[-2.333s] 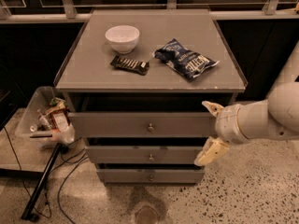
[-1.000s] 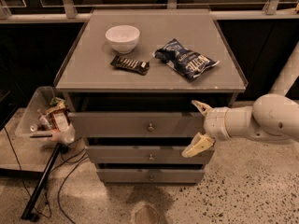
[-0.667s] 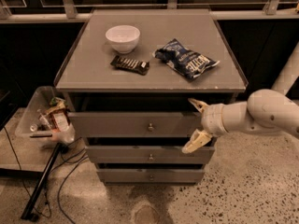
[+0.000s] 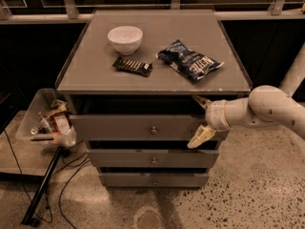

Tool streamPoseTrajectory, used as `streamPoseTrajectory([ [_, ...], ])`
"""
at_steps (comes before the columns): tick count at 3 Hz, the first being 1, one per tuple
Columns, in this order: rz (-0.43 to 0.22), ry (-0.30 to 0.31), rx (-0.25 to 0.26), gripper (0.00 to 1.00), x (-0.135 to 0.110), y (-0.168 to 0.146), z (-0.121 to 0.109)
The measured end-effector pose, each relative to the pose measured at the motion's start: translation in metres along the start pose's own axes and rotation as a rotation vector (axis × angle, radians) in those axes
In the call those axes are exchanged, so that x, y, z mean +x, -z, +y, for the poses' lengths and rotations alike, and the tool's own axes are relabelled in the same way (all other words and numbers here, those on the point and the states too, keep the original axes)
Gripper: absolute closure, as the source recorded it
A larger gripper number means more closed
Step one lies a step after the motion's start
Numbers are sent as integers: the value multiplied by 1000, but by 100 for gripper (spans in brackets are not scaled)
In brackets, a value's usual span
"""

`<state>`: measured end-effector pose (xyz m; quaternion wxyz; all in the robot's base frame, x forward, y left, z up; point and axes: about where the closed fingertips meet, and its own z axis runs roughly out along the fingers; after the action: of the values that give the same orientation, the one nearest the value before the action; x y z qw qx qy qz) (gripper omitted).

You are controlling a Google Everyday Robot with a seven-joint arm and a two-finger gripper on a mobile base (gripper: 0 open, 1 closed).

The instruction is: Open top drawer

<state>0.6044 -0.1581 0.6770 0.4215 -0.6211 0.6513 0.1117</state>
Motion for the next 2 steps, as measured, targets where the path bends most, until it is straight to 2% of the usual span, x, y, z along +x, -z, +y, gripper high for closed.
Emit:
streamPoseTrajectory([
  [1, 5, 26, -40, 0, -5, -17, 7],
  [2, 13, 27, -95, 0, -1, -39, 24],
])
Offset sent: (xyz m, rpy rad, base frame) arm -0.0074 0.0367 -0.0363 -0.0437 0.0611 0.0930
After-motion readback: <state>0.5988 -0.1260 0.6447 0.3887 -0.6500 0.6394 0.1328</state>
